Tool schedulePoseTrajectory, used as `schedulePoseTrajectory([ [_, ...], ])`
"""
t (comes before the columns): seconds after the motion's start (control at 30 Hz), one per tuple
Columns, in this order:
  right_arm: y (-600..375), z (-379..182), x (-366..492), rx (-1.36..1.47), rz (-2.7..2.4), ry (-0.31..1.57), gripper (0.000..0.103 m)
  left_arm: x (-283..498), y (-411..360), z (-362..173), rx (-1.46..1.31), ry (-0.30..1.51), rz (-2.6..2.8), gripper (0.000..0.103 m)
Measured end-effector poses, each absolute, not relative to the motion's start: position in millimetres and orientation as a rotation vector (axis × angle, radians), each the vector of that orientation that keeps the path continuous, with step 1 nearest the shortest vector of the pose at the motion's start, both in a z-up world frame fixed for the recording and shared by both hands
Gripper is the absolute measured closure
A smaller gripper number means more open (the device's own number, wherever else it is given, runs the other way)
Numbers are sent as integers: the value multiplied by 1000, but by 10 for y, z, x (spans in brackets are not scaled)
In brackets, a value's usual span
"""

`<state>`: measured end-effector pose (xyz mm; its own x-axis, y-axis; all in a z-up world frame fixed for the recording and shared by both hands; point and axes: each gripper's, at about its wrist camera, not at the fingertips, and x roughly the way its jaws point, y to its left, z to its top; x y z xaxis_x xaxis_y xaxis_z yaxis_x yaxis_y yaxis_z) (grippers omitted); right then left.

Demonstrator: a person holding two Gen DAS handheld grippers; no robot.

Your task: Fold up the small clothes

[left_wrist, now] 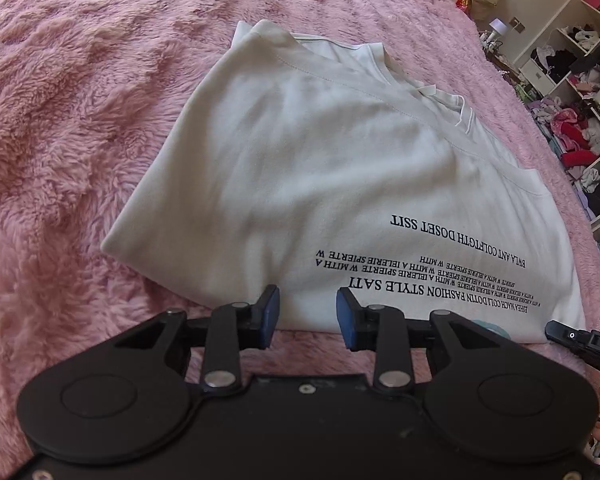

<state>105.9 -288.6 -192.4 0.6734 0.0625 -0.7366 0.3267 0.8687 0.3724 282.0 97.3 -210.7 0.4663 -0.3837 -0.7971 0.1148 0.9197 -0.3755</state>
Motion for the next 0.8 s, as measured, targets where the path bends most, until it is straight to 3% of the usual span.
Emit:
schedulePoseTrajectory([
  [0.13, -2784, -1728, 1156, 437, -131, 864, 89, 2829, 1030, -1786, -248, 1001, -290, 67],
  [0.33, -2861, -1245, 1592, 230, -157, 652, 78, 3449, 1075, -1338, -116, 822, -228, 63],
  [0.5, -3223, -1259, 2279, 136, -238, 593, 73, 4152, 1048, -1346, -76, 755, -149, 62],
  [0.6, -3408, -1371, 2590, 126, -273, 626, 63, 4468, 1036, -1438, -76, 764, -117, 62],
  [0.8, -3650, -1606, 2817, 208, -273, 729, 63, 4898, 911, -1697, -66, 843, -99, 62],
])
